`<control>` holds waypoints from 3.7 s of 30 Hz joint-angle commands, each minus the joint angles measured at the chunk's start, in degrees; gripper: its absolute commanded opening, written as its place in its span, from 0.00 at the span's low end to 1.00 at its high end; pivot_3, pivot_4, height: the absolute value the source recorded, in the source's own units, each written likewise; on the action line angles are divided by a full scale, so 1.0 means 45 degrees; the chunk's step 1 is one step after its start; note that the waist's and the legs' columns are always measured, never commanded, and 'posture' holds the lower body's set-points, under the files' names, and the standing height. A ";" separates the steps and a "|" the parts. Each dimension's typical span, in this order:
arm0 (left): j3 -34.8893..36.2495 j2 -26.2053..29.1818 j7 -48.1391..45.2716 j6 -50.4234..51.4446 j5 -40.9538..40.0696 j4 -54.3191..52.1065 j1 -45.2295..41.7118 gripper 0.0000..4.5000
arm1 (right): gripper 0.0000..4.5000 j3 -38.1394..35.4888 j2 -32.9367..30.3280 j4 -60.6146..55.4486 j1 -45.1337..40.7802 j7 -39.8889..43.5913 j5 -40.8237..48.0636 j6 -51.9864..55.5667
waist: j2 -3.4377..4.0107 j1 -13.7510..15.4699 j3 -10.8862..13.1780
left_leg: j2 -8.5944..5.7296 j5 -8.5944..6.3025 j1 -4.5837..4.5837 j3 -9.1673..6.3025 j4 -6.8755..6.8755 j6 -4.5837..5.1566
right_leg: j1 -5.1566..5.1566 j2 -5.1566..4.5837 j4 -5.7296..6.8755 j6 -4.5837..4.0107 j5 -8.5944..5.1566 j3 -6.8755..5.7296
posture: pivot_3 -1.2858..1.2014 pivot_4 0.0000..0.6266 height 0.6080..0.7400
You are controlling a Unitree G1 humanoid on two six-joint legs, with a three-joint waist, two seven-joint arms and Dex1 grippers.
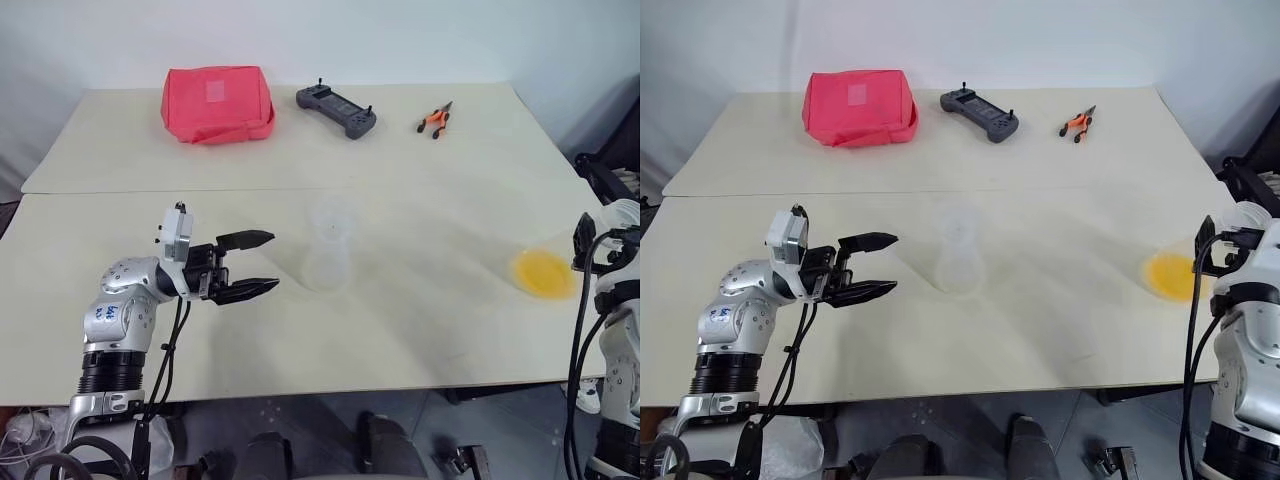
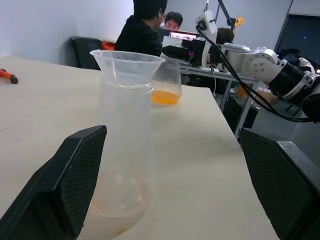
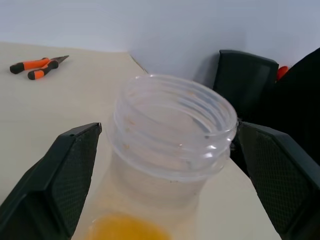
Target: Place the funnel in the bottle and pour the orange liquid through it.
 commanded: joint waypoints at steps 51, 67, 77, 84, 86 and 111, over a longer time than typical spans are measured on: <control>0.0559 -0.0380 -0.1536 -0.2385 -0.0315 0.3228 -0.1764 1.00 | 0.62 1.1316 -0.2326 -0.1927 -0.6926 0.3645 -1.1112 -0.4144 | 0.0046 -0.0372 0.0005 | -0.0001 -0.0012 -0.0032 0.0011 -0.0011 0.0020 | -0.0035 -0.0018 -0.0027 0.0001 0.0000 -0.0072 | 0.52 0.24 1.00; 0.0971 0.0261 -0.1732 -0.1977 -0.0517 0.2927 -0.1201 1.00 | 0.62 1.1065 -0.1598 -0.0823 -0.7302 0.4067 -1.2308 -0.6053 | 0.0046 -0.0404 0.0005 | 0.0003 -0.0011 -0.0033 0.0010 -0.0009 0.0018 | -0.0036 -0.0017 -0.0025 0.0001 0.0000 -0.0082 | 0.52 0.24 1.00; 0.1169 0.0464 -0.1545 -0.1723 -0.0710 0.2390 -0.0780 1.00 | 0.62 1.0960 -0.1599 -0.0424 -0.7418 0.3992 -1.2619 -0.6987 | 0.0046 -0.0412 0.0005 | 0.0006 -0.0012 -0.0034 0.0010 -0.0009 0.0016 | -0.0036 -0.0020 -0.0024 0.0001 0.0000 -0.0090 | 0.52 0.24 1.00; 0.1429 0.0216 -0.1234 -0.2029 -0.0837 0.2384 -0.0678 1.00 | 0.62 1.0902 -0.1670 -0.0158 -0.7552 0.3925 -1.2896 -0.7607 | 0.0046 -0.0434 0.0005 | 0.0008 -0.0012 -0.0033 0.0011 -0.0009 0.0016 | -0.0037 -0.0019 -0.0024 0.0000 0.0000 -0.0090 | 0.52 0.24 1.00; 0.1520 0.0133 -0.1169 -0.2051 -0.0943 0.2337 -0.0588 1.00 | 0.62 1.0887 -0.1735 -0.0071 -0.7586 0.3894 -1.2997 -0.7823 | 0.0046 -0.0434 0.0005 | 0.0008 -0.0012 -0.0033 0.0011 -0.0009 0.0016 | -0.0036 -0.0020 -0.0024 0.0000 0.0000 -0.0090 | 0.52 0.24 1.00; 0.1493 0.0227 -0.1919 -0.1910 -0.1296 0.2387 -0.0175 1.00 | 0.62 1.0849 -0.1981 0.0662 -0.8089 0.2763 -1.4650 -0.9609 | 0.0046 -0.0546 0.0006 | 0.0010 -0.0012 -0.0033 0.0010 -0.0010 0.0015 | -0.0037 -0.0020 -0.0025 0.0000 0.0000 -0.0092 | 0.52 0.24 1.00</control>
